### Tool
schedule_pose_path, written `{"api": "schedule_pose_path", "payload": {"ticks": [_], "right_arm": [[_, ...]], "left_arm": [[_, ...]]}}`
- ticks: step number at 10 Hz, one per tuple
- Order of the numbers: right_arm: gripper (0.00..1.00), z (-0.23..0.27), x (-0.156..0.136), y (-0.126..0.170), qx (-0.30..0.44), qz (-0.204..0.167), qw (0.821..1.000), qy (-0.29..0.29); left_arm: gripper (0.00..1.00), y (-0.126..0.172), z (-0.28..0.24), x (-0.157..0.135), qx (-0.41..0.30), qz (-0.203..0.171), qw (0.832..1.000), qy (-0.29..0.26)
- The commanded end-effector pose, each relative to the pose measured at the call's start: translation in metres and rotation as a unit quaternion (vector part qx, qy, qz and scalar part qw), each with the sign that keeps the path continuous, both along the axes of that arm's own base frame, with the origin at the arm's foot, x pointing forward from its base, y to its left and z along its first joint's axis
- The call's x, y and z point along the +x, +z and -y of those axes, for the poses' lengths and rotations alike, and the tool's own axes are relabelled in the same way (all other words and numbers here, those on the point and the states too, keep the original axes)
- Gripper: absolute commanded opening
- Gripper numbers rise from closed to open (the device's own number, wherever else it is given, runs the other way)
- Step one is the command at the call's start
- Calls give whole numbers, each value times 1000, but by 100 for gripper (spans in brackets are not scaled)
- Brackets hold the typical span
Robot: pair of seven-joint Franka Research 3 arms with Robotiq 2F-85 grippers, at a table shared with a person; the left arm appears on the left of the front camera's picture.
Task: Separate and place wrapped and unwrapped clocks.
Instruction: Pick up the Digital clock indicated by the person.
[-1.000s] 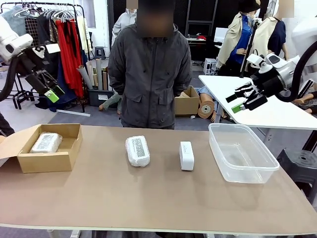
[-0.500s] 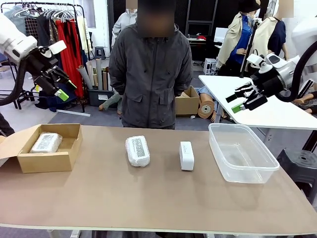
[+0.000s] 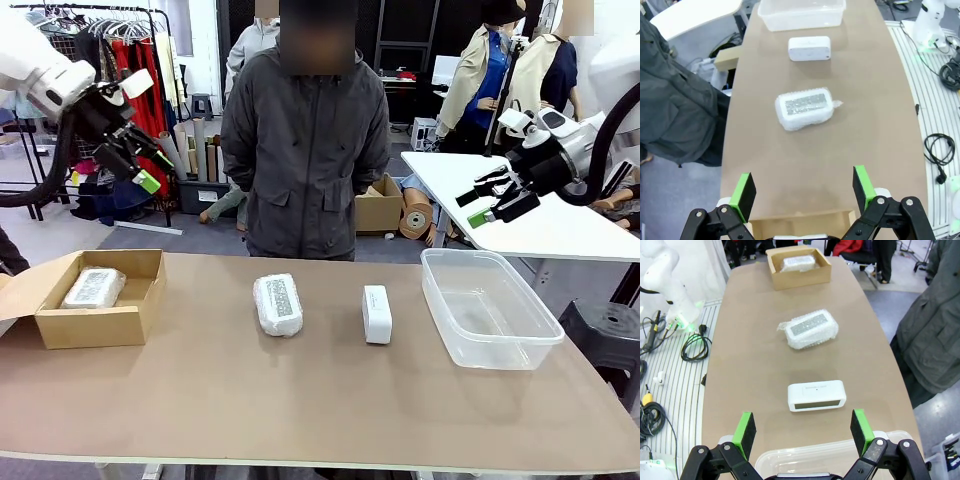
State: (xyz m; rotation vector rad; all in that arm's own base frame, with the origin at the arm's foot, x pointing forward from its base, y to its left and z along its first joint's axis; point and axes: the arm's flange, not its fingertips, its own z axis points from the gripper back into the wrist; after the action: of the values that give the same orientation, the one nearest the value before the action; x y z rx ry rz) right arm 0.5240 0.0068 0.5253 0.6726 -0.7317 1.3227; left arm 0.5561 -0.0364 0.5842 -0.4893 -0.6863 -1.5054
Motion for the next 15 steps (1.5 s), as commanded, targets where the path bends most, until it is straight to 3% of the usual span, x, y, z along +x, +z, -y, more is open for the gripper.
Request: {"api": "schedule_pose_path", "payload": {"ticks": [1,4,7,15], "right_arm": [[100,-1,0,1,0,2,1000,1],[100,-1,0,1,0,2,1000,1],[100,-1,0,1,0,2,1000,1],[100,-1,0,1,0,2,1000,1]], "left_arm": [[100,-1,-2,-1,-25,15,1000,11],[100,1,-8,2,-68,34,997,11],[100,1,-16,13,-84,11,996,18],[100,-2,-16,13,-70,12,997,26]]}}
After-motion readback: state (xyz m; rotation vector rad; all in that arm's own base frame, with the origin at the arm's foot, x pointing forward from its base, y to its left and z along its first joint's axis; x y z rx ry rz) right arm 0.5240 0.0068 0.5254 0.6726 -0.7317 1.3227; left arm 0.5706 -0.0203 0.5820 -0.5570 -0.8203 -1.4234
